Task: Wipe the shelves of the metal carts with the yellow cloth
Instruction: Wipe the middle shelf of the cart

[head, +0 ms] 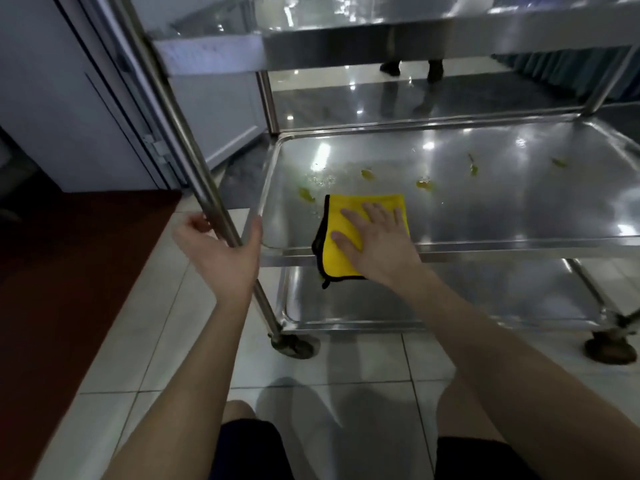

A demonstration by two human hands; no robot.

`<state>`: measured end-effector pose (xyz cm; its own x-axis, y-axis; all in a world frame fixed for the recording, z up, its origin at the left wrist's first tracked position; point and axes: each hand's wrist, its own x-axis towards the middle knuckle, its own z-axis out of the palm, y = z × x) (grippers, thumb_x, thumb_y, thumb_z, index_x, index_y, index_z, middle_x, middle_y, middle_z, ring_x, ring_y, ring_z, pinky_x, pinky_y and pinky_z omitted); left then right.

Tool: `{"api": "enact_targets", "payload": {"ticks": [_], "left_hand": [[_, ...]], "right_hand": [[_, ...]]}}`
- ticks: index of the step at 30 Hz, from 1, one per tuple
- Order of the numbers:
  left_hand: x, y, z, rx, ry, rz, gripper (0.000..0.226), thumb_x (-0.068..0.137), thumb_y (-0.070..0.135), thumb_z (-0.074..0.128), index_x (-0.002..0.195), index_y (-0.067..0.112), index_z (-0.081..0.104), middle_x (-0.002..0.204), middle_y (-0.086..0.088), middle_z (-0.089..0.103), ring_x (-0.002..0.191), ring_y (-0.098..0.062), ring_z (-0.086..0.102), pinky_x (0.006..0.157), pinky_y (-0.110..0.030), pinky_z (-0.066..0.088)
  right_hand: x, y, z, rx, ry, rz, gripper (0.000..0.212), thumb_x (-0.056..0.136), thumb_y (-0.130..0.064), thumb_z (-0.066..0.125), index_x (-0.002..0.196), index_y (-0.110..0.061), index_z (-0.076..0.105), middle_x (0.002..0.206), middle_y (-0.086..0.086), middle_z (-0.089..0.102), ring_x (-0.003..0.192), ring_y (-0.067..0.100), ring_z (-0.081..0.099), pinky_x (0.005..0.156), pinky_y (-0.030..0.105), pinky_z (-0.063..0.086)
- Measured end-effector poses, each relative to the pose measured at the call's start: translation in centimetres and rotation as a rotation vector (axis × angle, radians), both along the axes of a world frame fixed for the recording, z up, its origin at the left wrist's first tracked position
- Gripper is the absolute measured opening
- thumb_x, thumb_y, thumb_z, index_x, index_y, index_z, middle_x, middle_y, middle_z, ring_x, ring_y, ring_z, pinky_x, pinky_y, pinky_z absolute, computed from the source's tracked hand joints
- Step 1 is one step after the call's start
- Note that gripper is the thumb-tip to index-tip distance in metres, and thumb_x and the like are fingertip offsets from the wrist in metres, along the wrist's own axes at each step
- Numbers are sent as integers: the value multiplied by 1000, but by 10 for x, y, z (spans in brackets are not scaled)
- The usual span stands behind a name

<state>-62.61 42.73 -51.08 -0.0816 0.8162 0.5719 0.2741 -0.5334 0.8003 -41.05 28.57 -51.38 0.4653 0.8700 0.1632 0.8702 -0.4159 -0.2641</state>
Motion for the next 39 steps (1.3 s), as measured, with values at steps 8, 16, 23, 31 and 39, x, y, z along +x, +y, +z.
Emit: {"api": "enact_targets", "payload": {"ticks": [8, 16, 23, 31, 39], "left_hand": [[20, 55, 18, -441, -249, -227, 40, 87, 42, 73, 64, 20, 50, 56, -9, 51, 45, -21, 51, 48, -28, 41], [22, 62, 13, -401, -248, -217, 35, 82, 47, 69, 67, 21, 51, 59, -16, 49, 52, -27, 50, 49, -45, 42], [25, 61, 4, -387, -281, -253, 44, 81, 42, 68, 59, 26, 34, 56, -11, 35, 48, -22, 39, 47, -31, 34], [25, 59, 10, -417, -281, -214, 40, 77, 39, 66, 55, 27, 35, 58, -13, 37, 54, -26, 41, 52, -42, 38], [19, 52, 15, -429, -239, -194, 29, 70, 41, 68, 59, 31, 43, 63, -8, 46, 59, -23, 49, 58, -40, 44]], "right_hand": [[-16, 46, -7, -277, -50, -59, 94, 86, -93, -4, 168, -48, 3, 178, 14, -6, 163, 43, -8, 124, 73, -7], [-54, 137, -13, -287, 55, 165, 93, 79, -100, 8, 163, -60, 6, 178, -4, -14, 163, 33, -20, 119, 71, -20], [6, 220, -1, -301, 25, 67, 99, 77, -102, 8, 165, -56, 6, 179, 0, -12, 163, 36, -17, 119, 75, -17], [-34, 189, -14, -299, 1, 125, 91, 85, -92, 6, 166, -51, 3, 178, 2, -15, 163, 36, -18, 118, 76, -16], [29, 75, -7, -339, 42, 114, 88, 83, -95, 17, 163, -60, 5, 178, -13, -12, 164, 22, -14, 128, 62, -9]]}}
